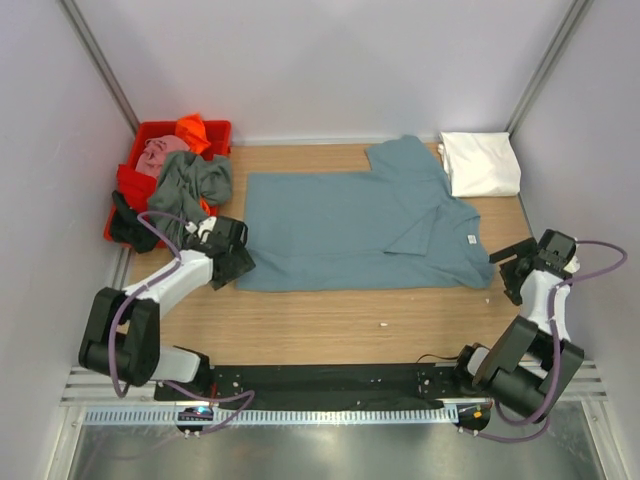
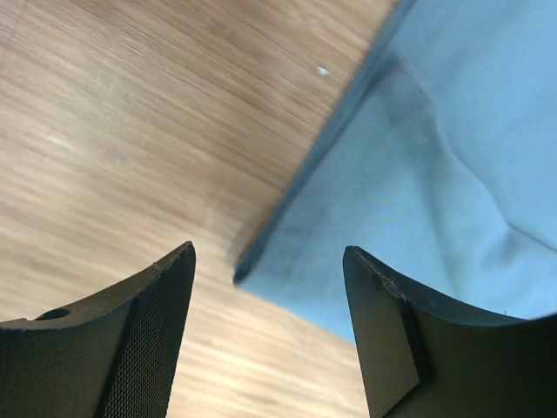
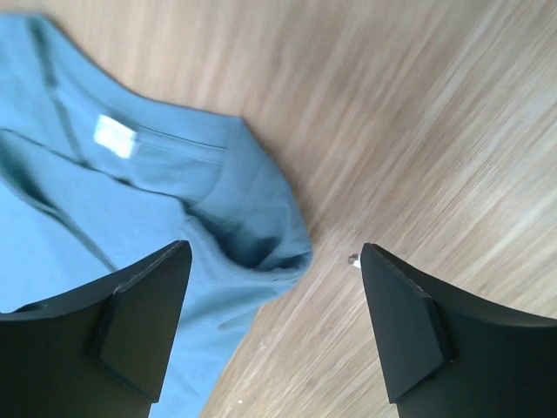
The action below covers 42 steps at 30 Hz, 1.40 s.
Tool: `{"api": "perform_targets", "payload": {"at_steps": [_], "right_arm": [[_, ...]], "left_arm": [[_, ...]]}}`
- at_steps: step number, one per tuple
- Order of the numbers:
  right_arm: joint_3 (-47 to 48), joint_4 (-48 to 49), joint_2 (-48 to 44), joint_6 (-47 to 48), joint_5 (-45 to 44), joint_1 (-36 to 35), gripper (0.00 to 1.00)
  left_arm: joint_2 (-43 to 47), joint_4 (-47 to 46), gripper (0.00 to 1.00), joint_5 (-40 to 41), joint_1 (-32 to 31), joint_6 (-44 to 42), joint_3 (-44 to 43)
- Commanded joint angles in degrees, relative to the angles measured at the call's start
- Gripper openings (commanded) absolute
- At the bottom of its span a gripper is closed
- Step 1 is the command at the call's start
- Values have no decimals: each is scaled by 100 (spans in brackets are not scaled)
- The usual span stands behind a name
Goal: Fold and stack the t-shirts
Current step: Fold the tshirt
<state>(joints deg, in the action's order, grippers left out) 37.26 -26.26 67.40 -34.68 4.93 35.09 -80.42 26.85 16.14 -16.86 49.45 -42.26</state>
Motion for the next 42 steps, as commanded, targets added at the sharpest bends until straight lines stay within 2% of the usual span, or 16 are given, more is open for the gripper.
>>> {"api": "perform_targets", "payload": {"at_steps": [1,4,6,8,13,20,23,24,25,27,32,34,35,37,39,42], "right_arm": [[493,-37,-788,-74,-326,-72,86],[774,-265,-1175,5,-886,-660,86],[871,-441,-1412,57,-1377,-1371,86],[801,-354,-1475,110,-1363,-2013,86],[511,-117,-441,207,-267,-2542,81],[335,122,-332,400,-203,-2868,79],[344,34,-402,470,-211,-2885,79],[344,7,-429,505,-229,-2885,79],[335,-10,-455,523,-247,-2885,79],[352,-45,-499,541,-290,-2885,79],[405,-46,-456,524,-238,-3016,79],[388,111,-368,419,-194,-3131,78],[379,182,-315,374,-177,-3192,77],[396,366,-79,278,-124,-3464,76],[475,490,124,207,-89,-3735,73],[563,727,528,84,-18,-4168,73]], "left_arm": [[667,487,70,459,-308,117,-133],[835,663,71,390,-361,196,-116],[896,664,72,285,-362,319,59],[923,472,72,205,-370,372,305],[625,-4,71,91,-519,600,570],[-201,-698,68,310,-590,706,570],[-298,-795,42,398,-590,706,622],[-281,-787,13,390,-590,706,631],[-220,-769,0,329,-599,706,666],[-18,-490,0,328,-616,706,719],[1457,608,0,802,-625,908,974],[1861,733,0,794,-625,935,1018],[1924,821,3,785,-625,926,1018],[1978,892,43,663,-625,874,948],[2013,1093,74,462,-625,786,799],[2267,1489,83,302,-625,496,316]]}}
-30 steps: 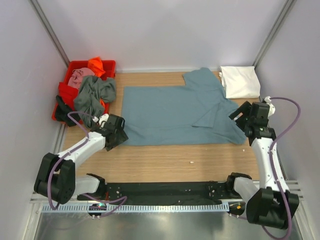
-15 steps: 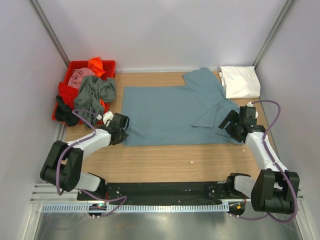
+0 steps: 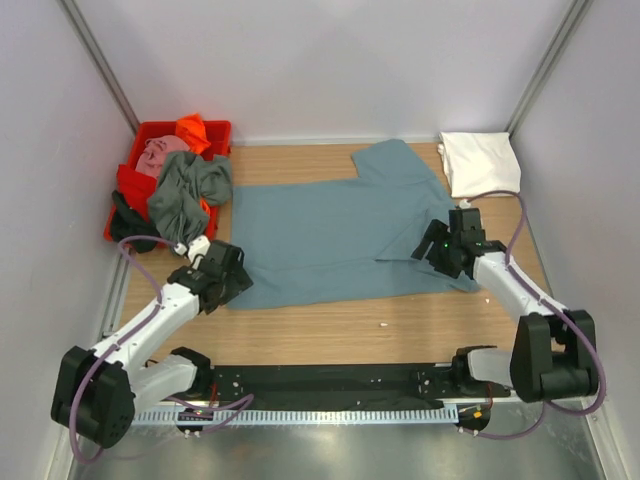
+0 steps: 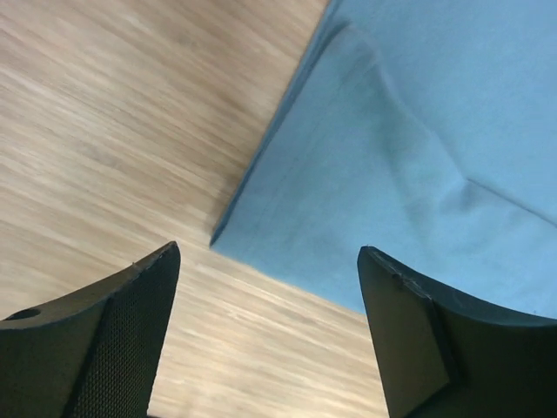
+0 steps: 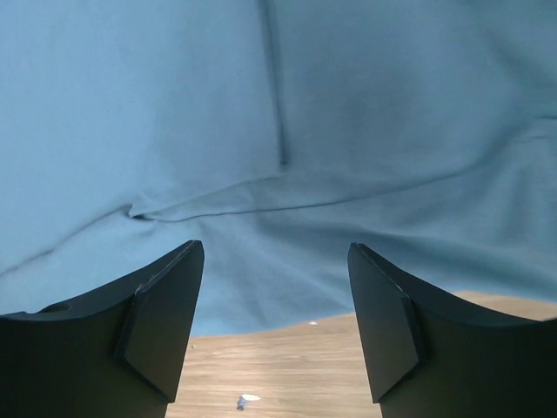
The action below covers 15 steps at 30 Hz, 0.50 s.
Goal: Fold and stack the t-shirts
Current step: Fold the tshirt
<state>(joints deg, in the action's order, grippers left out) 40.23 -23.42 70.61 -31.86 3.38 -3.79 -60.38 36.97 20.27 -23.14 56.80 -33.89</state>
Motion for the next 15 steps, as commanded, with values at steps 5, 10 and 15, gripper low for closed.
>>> {"api": "perform_targets", "payload": {"at_steps": [5,10,15], "right_arm": [[362,760,892,-190,-205,-412,61],[503,953,1262,-172,-294,-421,55],[705,1059,1683,-189,-241,-421,49]], "left_arm": [[676,1582,92,204,2,-1334,-2005],[843,1946,98,564,11,-2294,-2904],[1019,1814,100,1390,11,-2622,-2580]]}}
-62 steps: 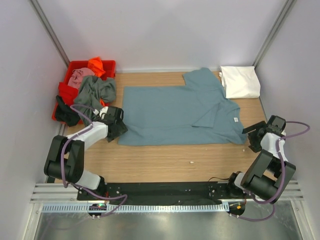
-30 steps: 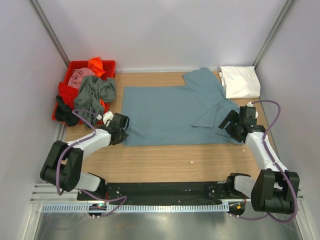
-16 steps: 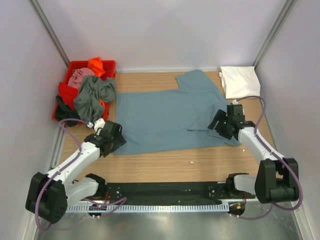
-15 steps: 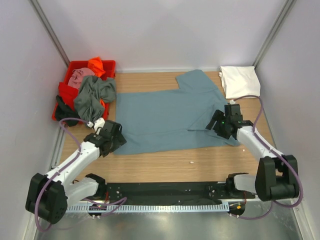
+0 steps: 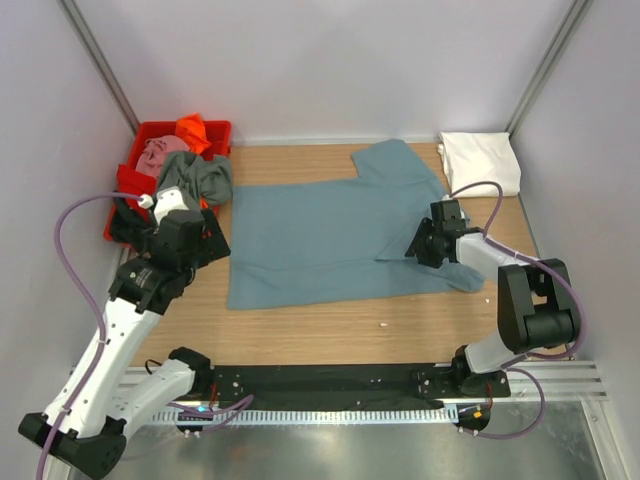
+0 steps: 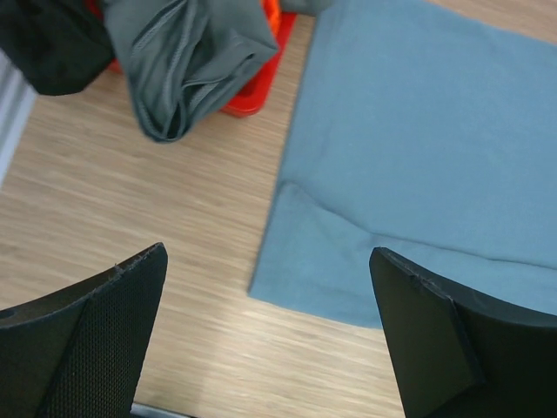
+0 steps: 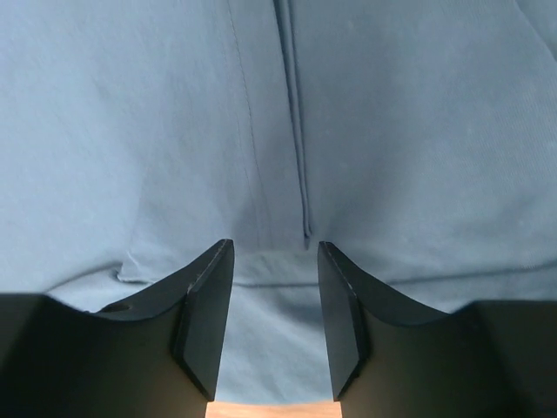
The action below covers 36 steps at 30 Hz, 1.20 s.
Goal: Fold and stack the t-shirts
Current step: Fold the tshirt
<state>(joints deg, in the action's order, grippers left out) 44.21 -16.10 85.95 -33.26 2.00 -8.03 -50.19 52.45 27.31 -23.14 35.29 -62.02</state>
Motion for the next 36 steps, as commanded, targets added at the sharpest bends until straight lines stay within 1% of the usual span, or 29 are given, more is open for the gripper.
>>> {"api": "perform_targets", "payload": {"at_steps": [1,3,6,9,10,12,15,17,19,23,24,25,26,28,29,30,32,33,34,35,36], "right_arm": [[325,344,185,-58,-95,3,47],[352,327,246,-50,-130,-5,47],[361,362,334,-41,-156,3,43],[440,371,483,-23,-147,-5,32],[457,379,519,-32,-130,-5,21],[536,406,537,-67,-112,-5,11],[738,371,598,-102,-86,-32,6],[1009,353,746,-128,-68,-128,4],[1247,265,922,-129,-77,-225,3],[2108,81,1406,-120,-121,-532,3],[2249,2,1581,-111,-121,-559,4],[2372,-7,1696,-67,-34,-603,7],[2608,-16,1862,-32,89,-638,19],[3030,-130,2039,99,116,-638,47],[3189,-209,2092,152,64,-638,56],[3339,-340,2144,222,-23,-638,69],[3838,-420,2268,389,-174,-621,74],[4041,-464,2320,433,-382,-594,76],[4252,-482,2486,460,-419,-516,77],[4724,-491,2592,539,-411,-480,77],[4981,-552,2724,565,-437,-436,77]], "left_arm": [[140,231,100,714,11,-488,339],[264,73,100,679,2,-514,358],[475,-24,100,872,20,-505,444],[511,-41,100,829,20,-514,454],[485,-33,100,829,28,-514,454],[414,-15,100,802,28,-514,445],[353,-24,100,776,28,-514,445],[361,-15,100,776,37,-514,445],[379,-24,100,793,46,-514,445],[379,-24,100,793,37,-514,463],[370,-24,100,793,46,-514,463],[361,-15,100,802,46,-514,463],[344,11,100,785,37,-514,454],[317,99,100,750,37,-479,341],[291,204,100,697,46,-470,340],[300,413,100,514,37,-444,200],[387,512,100,346,37,-461,225],[440,573,100,276,28,-461,251],[475,609,100,275,-24,-374,234],[597,600,100,231,-33,-347,260],[677,444,100,83,-33,-391,321]]}}
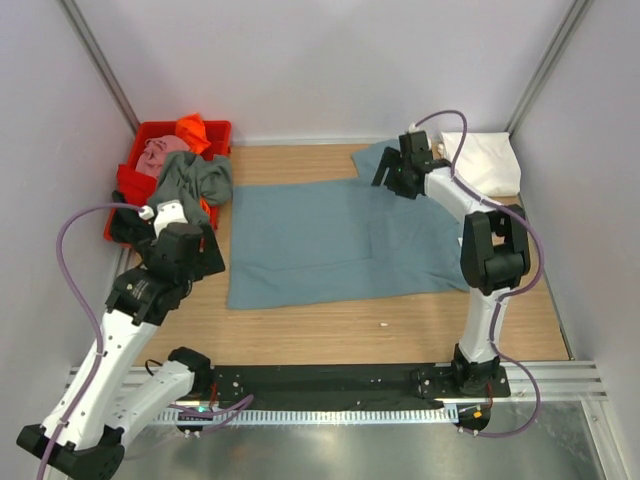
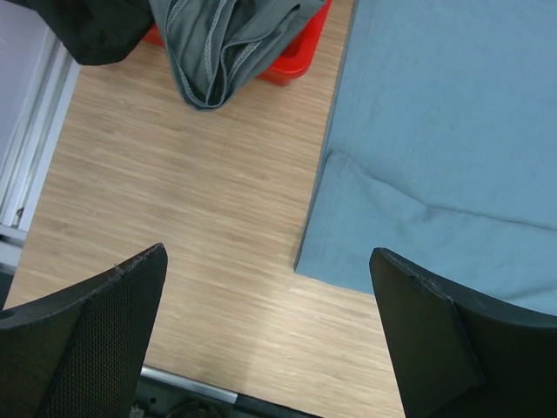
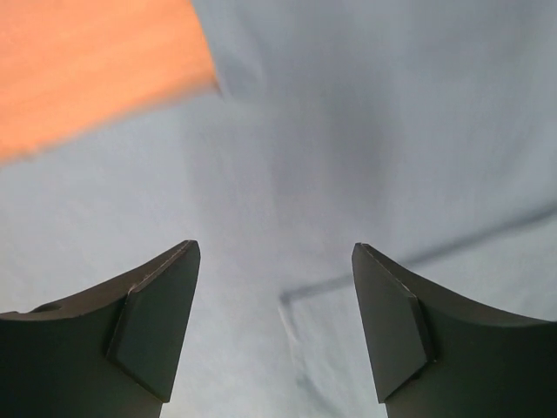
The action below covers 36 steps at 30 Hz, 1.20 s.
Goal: Fold and stack the t-shirts
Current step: Fold the tshirt
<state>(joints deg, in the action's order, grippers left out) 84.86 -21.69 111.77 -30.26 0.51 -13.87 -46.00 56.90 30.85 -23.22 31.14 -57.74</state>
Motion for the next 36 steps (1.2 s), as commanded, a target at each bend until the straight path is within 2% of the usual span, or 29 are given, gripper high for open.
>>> {"api": "perform_targets", "payload": {"at_steps": [1,4,5,7,11,15,19,22,31,36], "right_arm": [[1188,-36,318,310,-341,217,77],[2365,-186,1108,416,-560,288,77],[3012,-282,1633,433,-605,323,77],[4040,-379,2119,460,-666,358,77],[5294,-206,3349,442,-640,577,77],[5453,612,3754,521,-858,771,80],[6469,658,4414,1055,-1429,807,83],[6465,859,4565,1154,-1625,912,85],[6614,886,5022,1066,-1062,948,84],[6491,816,5083,804,-511,860,76]], "left_arm": [[336,-143,100,-299,-24,-28,-11],[618,-365,100,-413,-7,-73,236],[714,-356,100,-361,-16,-20,245],[838,-382,100,-221,2,-2,298],[1014,-504,100,-369,168,-64,368],[1005,-610,100,-641,545,-178,421],[961,-654,100,-791,758,-204,447],[900,-663,100,-800,802,-204,447],[821,-698,100,-914,1021,-248,447],[855,-689,100,-879,1030,-231,465]]}}
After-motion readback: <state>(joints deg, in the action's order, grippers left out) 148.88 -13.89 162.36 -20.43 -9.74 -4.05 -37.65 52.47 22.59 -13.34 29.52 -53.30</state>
